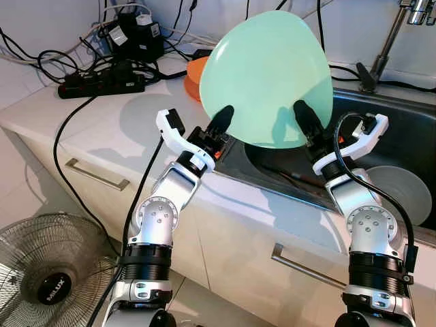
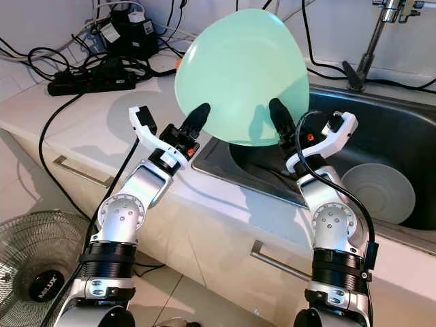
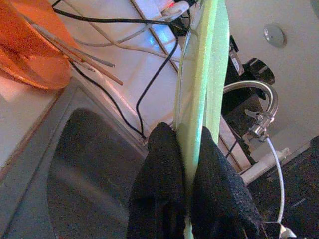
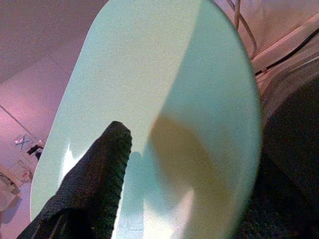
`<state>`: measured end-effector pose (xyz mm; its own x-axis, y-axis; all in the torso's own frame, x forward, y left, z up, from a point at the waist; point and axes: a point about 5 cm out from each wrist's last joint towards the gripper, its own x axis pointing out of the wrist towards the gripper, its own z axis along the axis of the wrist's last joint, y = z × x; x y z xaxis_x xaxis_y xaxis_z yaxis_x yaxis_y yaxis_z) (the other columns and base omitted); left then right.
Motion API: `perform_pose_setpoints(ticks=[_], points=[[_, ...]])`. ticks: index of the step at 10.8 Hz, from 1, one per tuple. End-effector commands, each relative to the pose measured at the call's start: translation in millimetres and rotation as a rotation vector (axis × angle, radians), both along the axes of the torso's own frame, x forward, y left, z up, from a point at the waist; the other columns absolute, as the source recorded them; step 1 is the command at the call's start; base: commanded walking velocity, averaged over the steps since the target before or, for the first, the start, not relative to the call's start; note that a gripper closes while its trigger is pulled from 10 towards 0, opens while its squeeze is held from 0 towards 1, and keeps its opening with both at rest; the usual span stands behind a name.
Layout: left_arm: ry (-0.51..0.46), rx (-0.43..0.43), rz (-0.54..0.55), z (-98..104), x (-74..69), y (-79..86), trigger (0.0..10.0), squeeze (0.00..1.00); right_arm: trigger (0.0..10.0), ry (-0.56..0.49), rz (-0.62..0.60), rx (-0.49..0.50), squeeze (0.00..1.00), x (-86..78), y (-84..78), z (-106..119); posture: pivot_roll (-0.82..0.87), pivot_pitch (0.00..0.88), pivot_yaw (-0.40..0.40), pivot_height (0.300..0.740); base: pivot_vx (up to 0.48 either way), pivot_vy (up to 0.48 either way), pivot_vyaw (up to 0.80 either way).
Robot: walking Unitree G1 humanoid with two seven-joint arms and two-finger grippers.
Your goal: Kitchen organization
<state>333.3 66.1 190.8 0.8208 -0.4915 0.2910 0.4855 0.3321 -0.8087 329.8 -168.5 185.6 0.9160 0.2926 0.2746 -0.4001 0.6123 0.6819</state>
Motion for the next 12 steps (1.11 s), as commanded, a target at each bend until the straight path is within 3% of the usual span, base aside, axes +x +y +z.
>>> perform_pose_setpoints(ticks=[1, 7, 10, 11, 12], points=[[-0.034, -0.072, -0.015, 11.3, -1.0, -11.9, 10.0, 0.0, 0.0, -0.018, 0.029, 0.005, 0.0, -1.0, 5.9, 3.9, 0.02, 0.0, 0.1, 0.74, 0.0, 0.0, 0.0], [-0.039, -0.068, -0.013, 12.1, -0.1, -11.9, 10.0, 0.0, 0.0, -0.035, 0.054, 0.01, 0.0, -3.0, 10.9, 5.5, 0.02, 0.0, 0.099, 0.74, 0.0, 0.0, 0.0], [-0.033, -0.002, 0.015, 8.4, 2.9, -11.1, 10.0, 0.0, 0.0, -0.04, 0.057, 0.012, 0.0, -3.7, 11.7, 5.6, 0.02, 0.0, 0.105, 0.74, 0.0, 0.0, 0.0], [-0.032, 0.009, 0.015, 7.7, 3.3, -11.8, 10.0, 0.93, 0.0, -0.04, 0.056, 0.013, 0.0, -3.8, 11.8, 5.6, 0.02, 0.0, 0.105, 0.74, 0.0, 0.0, 0.0], [-0.022, 0.02, 0.008, 5.5, 3.5, -13.3, 10.0, 1.0, 0.0, -0.041, 0.056, 0.015, 0.0, -4.2, 11.3, 5.6, 0.02, 0.0, 0.106, 0.74, 0.0, 0.0, 0.0]])
